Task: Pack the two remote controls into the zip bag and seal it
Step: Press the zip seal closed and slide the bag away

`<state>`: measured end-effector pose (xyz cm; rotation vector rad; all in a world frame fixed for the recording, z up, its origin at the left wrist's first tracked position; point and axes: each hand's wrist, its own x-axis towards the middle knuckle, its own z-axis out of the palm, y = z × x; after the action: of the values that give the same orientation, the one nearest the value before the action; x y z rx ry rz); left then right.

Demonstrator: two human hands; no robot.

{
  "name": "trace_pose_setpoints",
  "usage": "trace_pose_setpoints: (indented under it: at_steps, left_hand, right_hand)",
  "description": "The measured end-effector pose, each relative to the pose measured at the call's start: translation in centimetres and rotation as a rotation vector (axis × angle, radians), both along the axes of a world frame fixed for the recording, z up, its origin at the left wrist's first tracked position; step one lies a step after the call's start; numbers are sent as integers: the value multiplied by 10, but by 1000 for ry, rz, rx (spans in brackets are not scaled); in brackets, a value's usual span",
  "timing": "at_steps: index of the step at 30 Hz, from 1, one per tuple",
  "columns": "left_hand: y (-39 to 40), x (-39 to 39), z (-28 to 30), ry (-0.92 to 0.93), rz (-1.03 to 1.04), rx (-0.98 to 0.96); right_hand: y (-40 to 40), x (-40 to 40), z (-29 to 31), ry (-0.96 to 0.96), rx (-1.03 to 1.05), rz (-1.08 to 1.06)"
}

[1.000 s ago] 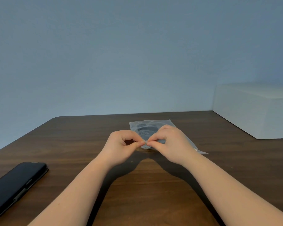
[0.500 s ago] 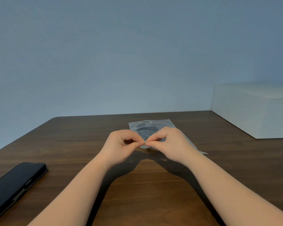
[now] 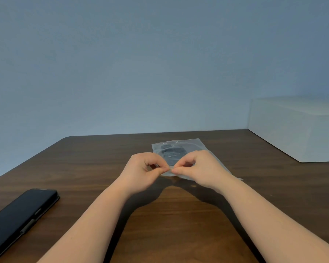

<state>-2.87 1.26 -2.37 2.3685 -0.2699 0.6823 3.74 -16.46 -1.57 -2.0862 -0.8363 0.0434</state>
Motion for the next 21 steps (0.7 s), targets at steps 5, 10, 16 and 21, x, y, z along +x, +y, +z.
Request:
trace_pose_setpoints:
  at_steps: [5, 10, 16, 21]
  left_hand:
    - [2, -1, 3, -11, 15, -54]
    - [3, -1, 4, 18, 38, -46]
    - [-3, 1, 1, -2, 7, 23]
    - [-2, 2, 0, -43, 37, 151]
  right_hand:
    - [-9, 5, 0, 34, 4, -23]
    - [-6, 4, 1, -13, 39, -32]
    - [-6, 2, 1, -154, -38, -5]
    - [-4, 2, -1, -388, -215, -24]
